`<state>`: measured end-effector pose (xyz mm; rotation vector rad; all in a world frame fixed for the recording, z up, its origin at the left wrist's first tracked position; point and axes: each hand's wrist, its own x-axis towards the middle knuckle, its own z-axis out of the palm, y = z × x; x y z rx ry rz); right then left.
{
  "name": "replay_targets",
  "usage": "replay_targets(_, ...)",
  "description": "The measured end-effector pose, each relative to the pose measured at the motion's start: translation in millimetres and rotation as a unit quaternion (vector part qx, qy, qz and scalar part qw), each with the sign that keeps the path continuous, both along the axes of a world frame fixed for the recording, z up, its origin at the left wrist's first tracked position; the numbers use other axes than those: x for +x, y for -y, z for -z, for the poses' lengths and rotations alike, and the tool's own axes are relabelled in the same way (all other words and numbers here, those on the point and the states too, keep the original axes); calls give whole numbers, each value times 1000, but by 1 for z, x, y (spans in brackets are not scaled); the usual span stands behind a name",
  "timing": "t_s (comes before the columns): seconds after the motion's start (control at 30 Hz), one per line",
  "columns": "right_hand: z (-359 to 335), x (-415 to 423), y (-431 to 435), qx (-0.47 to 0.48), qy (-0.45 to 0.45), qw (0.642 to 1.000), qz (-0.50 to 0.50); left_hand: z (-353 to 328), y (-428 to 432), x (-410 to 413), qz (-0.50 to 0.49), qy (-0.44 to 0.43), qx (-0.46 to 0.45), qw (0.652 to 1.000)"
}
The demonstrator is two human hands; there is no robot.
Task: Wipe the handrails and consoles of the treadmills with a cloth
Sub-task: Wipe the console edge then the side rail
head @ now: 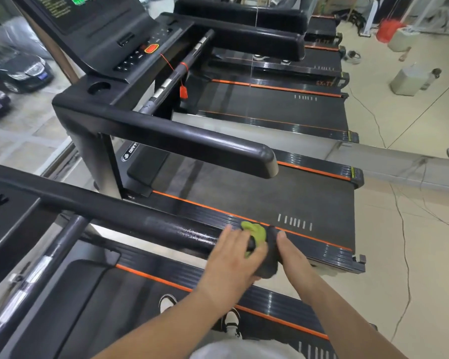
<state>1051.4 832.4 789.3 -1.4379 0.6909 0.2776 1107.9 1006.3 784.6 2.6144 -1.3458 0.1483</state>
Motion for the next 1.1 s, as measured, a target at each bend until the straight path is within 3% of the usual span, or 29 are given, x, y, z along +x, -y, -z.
replay_targets(0.13, 5, 4, 5, -53, -2, 998, 14, 10, 26, -12, 50, 63, -19, 997)
replay_targets(0.3, -3, 15, 2, -167, 4, 986, -22, -4, -36, 27, 97, 73, -29, 992)
replay_targets(0.4, -17, 20, -1, -243, 35, 967, -73, -10, -108, 71, 7, 36, 27, 999)
replay_targets(0.5, -28, 28, -6, -251, 29, 958, -132, -12, -163, 100, -100, 36, 22, 994)
replay_targets(0.67, -31, 46, -16, -307, 12, 925, -223, -16, -112, 89, -289, 7, -60, 955)
replay_targets(0.8, -31, 64, -17, -341, -24, 913, -225, -8, -44, 43, -189, -34, -67, 979)
replay_targets(0.93, -31, 78, -18, -317, -32, 932, -172, -4, -62, 53, -74, -15, -53, 996)
replay_targets(1.0, -30, 81, -18, -312, -39, 934, -168, -1, -93, 82, -108, 4, -45, 993)
replay_targets(1.1, -30, 88, -21, -313, -26, 928, -200, 1, -139, 121, -271, 0, -42, 962)
